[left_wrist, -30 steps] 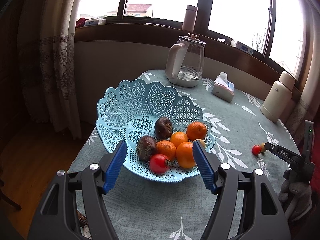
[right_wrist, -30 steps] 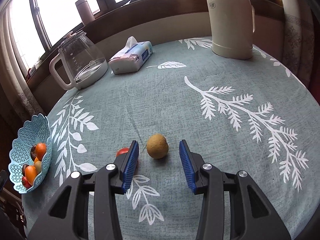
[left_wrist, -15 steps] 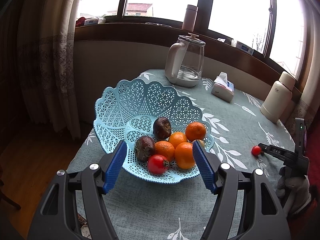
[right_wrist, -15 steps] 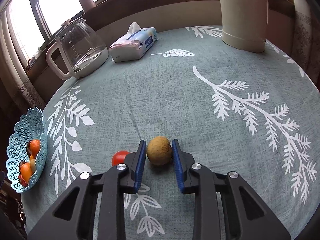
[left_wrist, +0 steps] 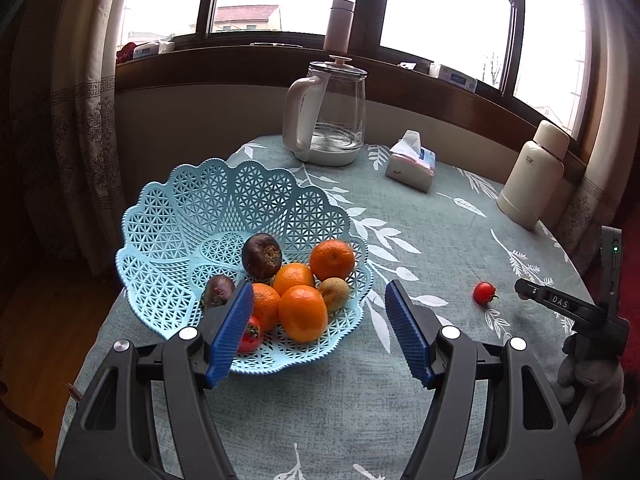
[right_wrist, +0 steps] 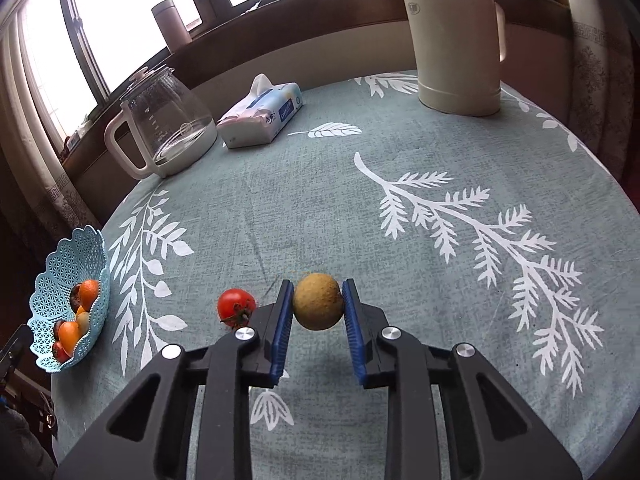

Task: Organize fruits
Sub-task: 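Grasp the last red tomato with the left tool while right holds the brown fruit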

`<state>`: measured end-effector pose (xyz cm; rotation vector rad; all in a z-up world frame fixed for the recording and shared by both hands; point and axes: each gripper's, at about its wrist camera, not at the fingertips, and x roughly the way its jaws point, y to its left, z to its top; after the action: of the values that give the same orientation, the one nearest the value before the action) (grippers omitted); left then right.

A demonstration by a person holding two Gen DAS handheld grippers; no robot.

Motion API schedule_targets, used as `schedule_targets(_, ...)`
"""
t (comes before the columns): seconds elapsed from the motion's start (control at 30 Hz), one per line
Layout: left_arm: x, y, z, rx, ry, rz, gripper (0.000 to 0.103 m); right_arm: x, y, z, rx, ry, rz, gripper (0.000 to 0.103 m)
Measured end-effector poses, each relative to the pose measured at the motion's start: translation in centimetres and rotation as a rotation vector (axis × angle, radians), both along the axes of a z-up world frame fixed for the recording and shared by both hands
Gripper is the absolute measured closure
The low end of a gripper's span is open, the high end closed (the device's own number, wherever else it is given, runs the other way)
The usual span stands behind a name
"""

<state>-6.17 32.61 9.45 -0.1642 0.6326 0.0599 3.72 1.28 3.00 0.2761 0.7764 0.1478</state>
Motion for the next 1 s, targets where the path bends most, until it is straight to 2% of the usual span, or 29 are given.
schedule_targets(0.2, 2.2, -4.5, -0.3, 0.024, 0.012, -0.089, 0.033, -1.0, -1.3, 0.1, 0.025, -0.031, -0.030, 0.078)
schedule_targets(0.47, 5.2, -9.8, -1.3, 0.050, 0.036, -0.195, 0.033, -1.1, -1.9, -0.3, 0.053, -0.028, -0.041, 0.078)
schedule_targets(0.77, 8.9, -14.3, -3.4, 0.003, 0.096, -0.325, 0.033, -1.2, -2.6, -0.4, 0.074, -0.026, -0.059, 0.078)
schedule_targets(0.9, 10.3, -16.0, -4.4, 0.005, 0.116, -0.373, 0.034, -1.2, -2.5, -0.4, 0.074, -0.025, -0.063, 0.078)
schedule_targets(1.0, 11.4, -16.8, -5.0, -0.005, 0.145, -0.412, 0.040, -1.2, -2.5, -0.5, 0.074, -0.022, -0.061, 0.078)
